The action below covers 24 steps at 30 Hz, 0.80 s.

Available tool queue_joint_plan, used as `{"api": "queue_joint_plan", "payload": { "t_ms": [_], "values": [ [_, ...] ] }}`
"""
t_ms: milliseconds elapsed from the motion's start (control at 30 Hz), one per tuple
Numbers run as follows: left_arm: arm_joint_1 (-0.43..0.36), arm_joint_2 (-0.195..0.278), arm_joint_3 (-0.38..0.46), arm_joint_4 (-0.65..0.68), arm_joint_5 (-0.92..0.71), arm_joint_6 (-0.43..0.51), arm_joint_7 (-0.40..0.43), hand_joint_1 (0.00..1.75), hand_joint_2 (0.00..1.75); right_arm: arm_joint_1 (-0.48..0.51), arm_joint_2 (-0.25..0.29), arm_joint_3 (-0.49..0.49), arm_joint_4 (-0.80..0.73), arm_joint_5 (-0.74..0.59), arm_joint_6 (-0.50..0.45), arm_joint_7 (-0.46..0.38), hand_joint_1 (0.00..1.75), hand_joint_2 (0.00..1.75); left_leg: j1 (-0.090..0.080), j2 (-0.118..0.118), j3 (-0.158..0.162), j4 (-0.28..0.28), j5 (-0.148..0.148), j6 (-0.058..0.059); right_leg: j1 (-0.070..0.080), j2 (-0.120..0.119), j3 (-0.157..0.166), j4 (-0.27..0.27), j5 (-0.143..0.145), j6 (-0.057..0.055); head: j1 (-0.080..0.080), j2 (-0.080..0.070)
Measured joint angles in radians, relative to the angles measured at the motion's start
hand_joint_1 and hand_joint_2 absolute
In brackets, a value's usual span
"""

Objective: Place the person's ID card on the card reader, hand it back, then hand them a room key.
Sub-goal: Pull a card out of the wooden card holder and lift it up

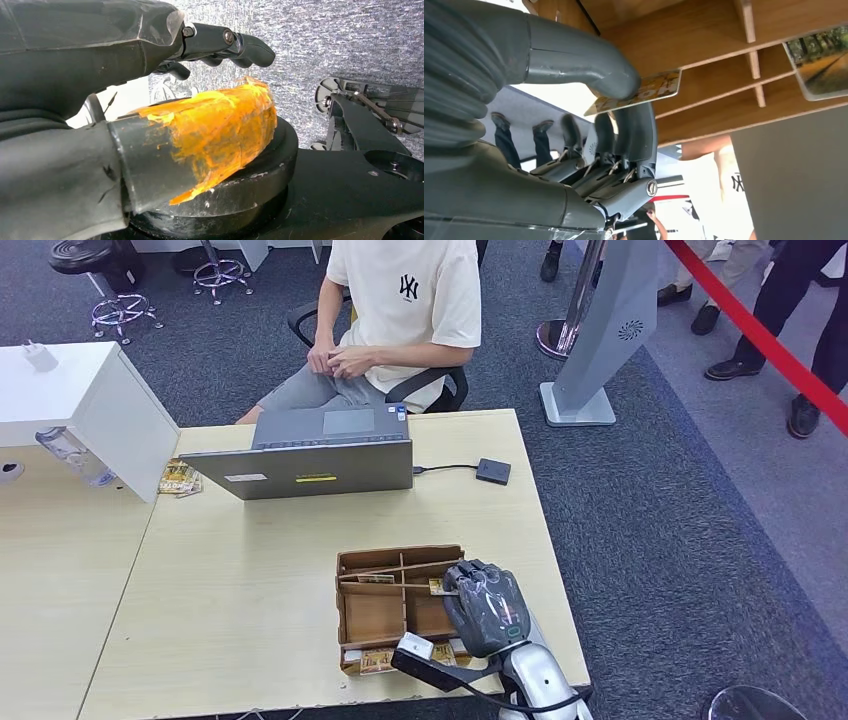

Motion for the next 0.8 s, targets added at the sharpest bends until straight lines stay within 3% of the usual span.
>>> {"api": "queue_joint_plan", "payload": {
  "t_ms": [600, 800],
  "values": [
    [0.0, 0.0, 0.0, 0.0, 0.0, 0.0, -0.001, 0.0, 0.0, -0.008, 0.016, -0.035, 0.007, -0.006, -0.029, -0.021, 1.75, 1.75, 0.0, 0.0, 0.001, 0.0, 0.0, 0.0, 0.0, 0.0, 0.001, 0.0, 0.0, 0.0, 0.0, 0.0],
    [0.001, 0.0, 0.0, 0.0, 0.0, 0.001, 0.001, 0.0, 0.0, 0.013, 0.037, -0.058, -0.093, -0.154, -0.011, -0.093, 1.75, 1.75, 0.0, 0.0, 0.001, 0.0, 0.0, 0.0, 0.0, 0.0, 0.0, 0.0, 0.0, 0.0, 0.0, 0.0]
  ]
}}
